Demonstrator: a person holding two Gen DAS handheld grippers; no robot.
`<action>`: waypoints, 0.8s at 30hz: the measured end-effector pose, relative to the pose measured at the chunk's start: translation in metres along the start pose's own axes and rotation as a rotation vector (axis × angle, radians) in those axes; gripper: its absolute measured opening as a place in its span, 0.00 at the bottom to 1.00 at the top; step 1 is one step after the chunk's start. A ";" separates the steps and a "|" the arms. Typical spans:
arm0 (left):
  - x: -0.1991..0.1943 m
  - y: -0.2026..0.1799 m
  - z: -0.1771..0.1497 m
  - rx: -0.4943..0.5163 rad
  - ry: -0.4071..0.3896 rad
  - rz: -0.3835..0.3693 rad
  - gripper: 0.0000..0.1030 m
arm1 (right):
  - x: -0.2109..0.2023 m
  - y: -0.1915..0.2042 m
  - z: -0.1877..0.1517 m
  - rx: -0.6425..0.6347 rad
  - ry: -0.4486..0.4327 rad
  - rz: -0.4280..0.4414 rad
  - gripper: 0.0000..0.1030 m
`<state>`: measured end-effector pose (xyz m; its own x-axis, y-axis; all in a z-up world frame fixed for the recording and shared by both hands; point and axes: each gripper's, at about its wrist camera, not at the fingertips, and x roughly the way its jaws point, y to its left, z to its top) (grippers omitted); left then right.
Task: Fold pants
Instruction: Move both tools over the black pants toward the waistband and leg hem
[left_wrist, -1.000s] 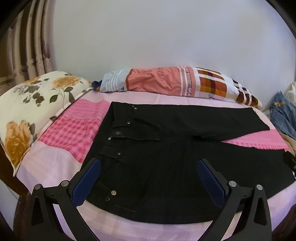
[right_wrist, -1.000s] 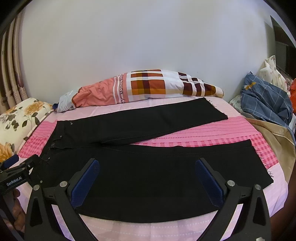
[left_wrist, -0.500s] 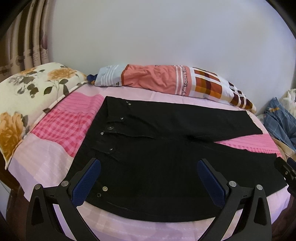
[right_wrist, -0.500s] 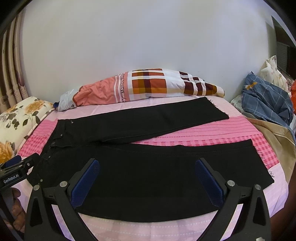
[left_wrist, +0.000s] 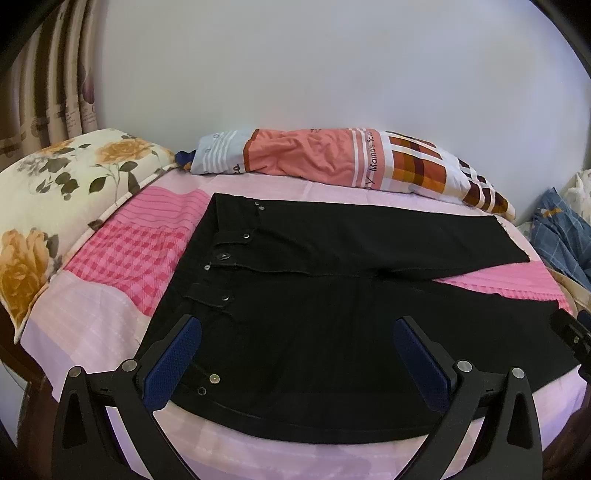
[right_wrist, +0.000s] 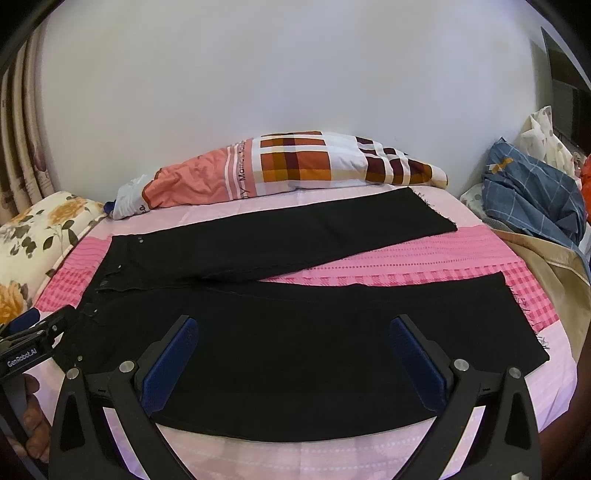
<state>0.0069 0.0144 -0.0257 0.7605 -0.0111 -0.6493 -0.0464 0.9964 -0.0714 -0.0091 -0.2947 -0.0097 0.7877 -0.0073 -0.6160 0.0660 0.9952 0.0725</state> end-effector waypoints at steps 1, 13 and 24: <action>0.000 0.000 0.000 -0.001 0.000 0.005 1.00 | 0.001 -0.001 0.000 0.000 0.002 -0.002 0.99; 0.007 0.003 0.005 0.008 0.002 0.021 1.00 | 0.010 -0.010 0.000 0.021 0.021 -0.027 0.99; 0.015 0.006 0.021 0.019 -0.005 0.034 1.00 | 0.015 -0.016 0.005 0.028 0.028 -0.066 0.99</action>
<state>0.0321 0.0221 -0.0200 0.7619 0.0232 -0.6473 -0.0599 0.9976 -0.0348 0.0049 -0.3116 -0.0158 0.7634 -0.0692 -0.6422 0.1342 0.9895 0.0529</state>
